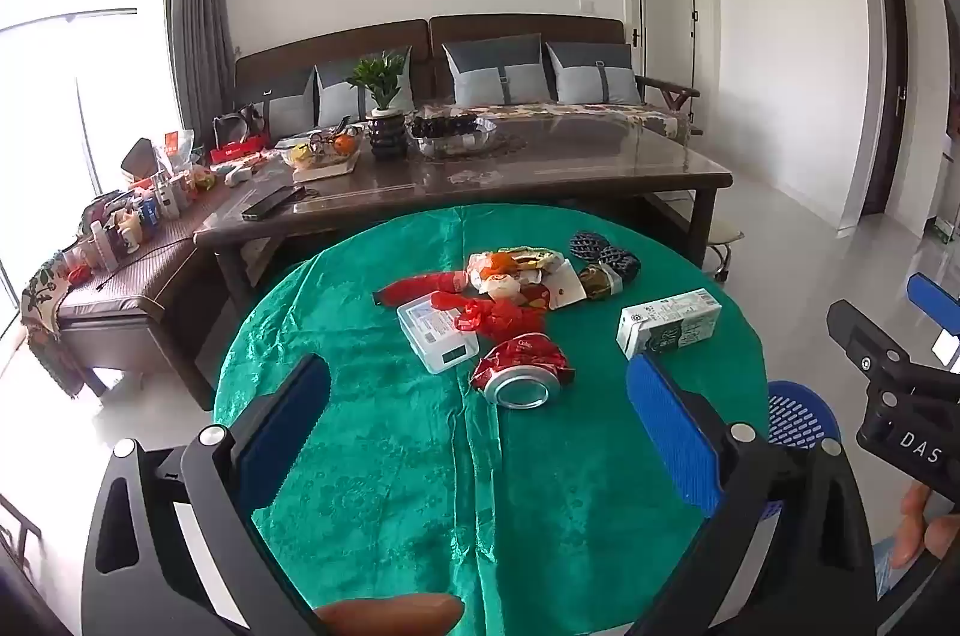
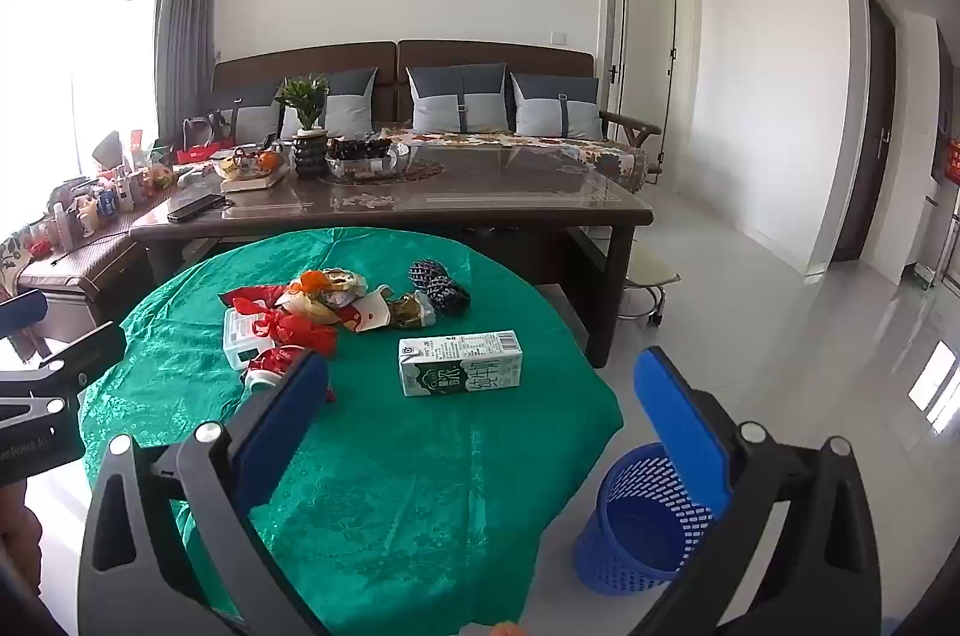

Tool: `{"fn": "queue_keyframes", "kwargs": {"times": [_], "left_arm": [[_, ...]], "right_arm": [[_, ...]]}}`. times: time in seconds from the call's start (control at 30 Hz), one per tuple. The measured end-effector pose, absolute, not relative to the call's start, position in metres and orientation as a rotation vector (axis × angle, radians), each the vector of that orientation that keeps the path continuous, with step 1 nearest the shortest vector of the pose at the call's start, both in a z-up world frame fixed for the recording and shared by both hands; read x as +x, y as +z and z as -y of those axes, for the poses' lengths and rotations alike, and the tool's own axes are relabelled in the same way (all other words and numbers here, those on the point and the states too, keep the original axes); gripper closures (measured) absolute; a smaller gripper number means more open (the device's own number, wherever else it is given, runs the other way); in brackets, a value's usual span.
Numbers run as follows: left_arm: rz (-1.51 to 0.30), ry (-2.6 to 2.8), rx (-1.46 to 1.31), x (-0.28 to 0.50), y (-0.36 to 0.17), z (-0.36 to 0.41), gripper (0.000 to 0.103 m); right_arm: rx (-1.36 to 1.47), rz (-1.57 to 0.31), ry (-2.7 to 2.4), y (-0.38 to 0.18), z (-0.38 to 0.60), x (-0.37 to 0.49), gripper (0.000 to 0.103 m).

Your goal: Collect trash

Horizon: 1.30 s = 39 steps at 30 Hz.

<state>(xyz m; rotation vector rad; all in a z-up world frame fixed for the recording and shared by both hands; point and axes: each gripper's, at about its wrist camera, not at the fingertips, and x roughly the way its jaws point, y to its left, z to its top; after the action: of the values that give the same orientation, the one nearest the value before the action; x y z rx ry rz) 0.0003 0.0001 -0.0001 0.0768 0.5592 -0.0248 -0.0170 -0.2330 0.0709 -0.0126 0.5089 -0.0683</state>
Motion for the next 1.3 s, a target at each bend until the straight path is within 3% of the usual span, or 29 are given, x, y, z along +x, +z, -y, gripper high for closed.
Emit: {"fn": "queue_keyframes", "kwargs": {"times": [1.3], "left_arm": [[-0.565, -0.029, 0.081, -0.0006, -0.0004, 0.0043, 0.005]], "right_arm": [[-0.016, -0.509, -0.073, 0.0711, 0.2376, -0.0183, 0.005]]}}
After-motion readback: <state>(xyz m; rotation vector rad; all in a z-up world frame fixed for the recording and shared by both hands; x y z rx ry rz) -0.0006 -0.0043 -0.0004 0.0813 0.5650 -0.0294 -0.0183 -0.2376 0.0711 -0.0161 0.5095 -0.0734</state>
